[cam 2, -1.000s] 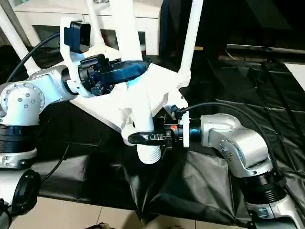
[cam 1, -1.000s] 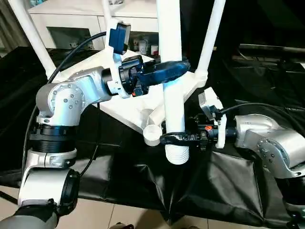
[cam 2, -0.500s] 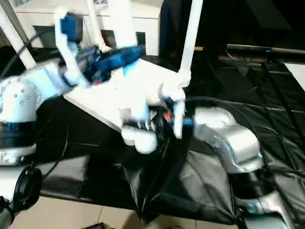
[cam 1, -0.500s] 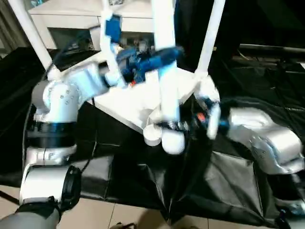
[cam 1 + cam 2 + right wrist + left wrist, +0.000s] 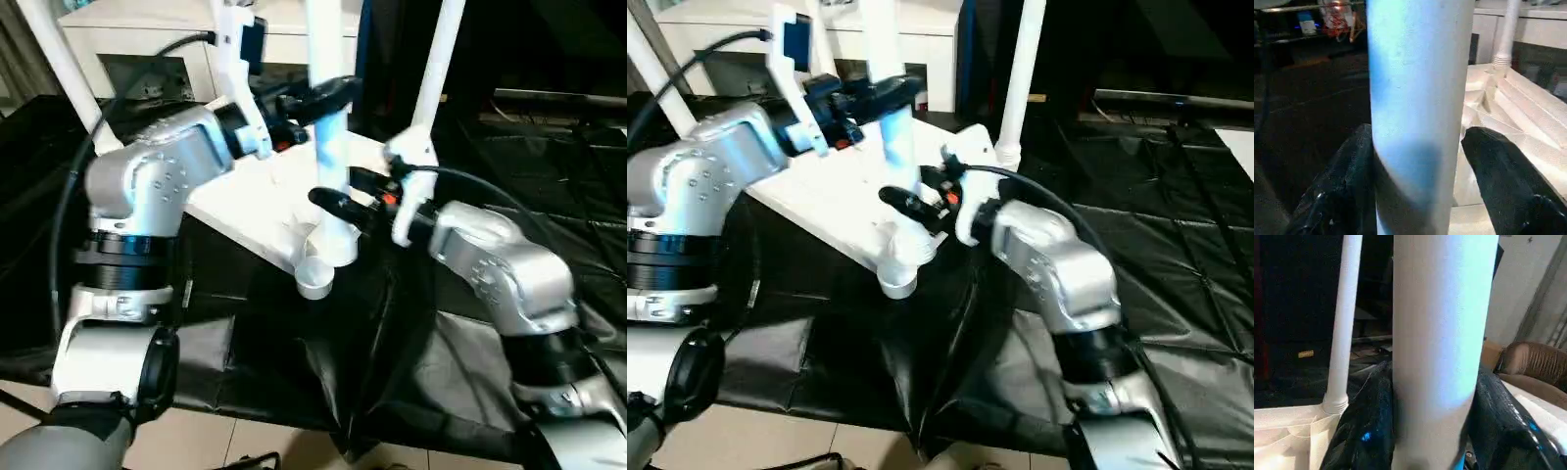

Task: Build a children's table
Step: Move to table

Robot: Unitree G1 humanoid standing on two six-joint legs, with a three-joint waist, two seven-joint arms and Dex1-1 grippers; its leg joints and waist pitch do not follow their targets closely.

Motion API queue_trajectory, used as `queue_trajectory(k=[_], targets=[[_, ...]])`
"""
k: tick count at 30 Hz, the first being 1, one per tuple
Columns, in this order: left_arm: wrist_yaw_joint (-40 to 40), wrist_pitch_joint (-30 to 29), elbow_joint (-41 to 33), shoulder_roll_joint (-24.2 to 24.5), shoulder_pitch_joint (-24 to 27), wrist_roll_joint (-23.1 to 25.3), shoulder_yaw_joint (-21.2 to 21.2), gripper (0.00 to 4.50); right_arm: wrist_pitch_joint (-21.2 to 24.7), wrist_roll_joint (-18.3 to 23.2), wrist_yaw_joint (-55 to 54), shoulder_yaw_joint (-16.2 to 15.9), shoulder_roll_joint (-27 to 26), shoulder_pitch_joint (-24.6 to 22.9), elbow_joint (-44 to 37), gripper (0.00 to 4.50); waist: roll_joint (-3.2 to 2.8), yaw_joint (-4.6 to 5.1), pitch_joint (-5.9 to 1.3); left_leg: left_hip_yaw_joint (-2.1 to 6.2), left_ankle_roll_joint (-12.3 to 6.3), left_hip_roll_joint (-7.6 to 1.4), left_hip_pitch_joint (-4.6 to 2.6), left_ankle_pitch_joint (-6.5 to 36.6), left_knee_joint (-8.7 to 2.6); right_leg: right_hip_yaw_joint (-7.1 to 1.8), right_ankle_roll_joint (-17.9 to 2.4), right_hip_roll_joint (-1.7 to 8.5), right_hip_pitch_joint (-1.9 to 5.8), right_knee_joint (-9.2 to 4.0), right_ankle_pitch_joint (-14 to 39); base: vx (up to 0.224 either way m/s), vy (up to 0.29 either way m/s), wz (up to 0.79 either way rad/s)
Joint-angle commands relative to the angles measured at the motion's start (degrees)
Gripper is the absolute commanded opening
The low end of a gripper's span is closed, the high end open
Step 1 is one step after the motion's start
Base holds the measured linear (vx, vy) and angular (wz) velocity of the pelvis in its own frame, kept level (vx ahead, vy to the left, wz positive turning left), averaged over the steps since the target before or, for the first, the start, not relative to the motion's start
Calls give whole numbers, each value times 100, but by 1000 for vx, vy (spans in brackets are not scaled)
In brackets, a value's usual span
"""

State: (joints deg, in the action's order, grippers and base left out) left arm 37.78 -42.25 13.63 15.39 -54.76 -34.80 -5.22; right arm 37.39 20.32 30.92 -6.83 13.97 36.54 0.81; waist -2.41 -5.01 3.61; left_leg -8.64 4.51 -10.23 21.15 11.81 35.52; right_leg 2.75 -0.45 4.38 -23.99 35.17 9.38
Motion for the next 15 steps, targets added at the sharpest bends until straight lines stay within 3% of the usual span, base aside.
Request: queue_trajectory(k=[1, 15], targets=[[7, 103, 36, 0, -175, 119, 68, 174, 83, -164, -172, -3, -4, 120, 149, 298, -8, 10, -449, -9, 94, -108, -1, 588, -425, -193, -1216, 257, 421, -337, 856, 0, 0, 0], [235, 324, 114, 24, -200, 336, 279, 174, 416, -100, -47, -131, -51, 209, 266, 298, -26, 10, -453, -3, 88, -114, -2, 590, -425, -195, -1277, 260, 430, -323, 693, 0, 0, 0]])
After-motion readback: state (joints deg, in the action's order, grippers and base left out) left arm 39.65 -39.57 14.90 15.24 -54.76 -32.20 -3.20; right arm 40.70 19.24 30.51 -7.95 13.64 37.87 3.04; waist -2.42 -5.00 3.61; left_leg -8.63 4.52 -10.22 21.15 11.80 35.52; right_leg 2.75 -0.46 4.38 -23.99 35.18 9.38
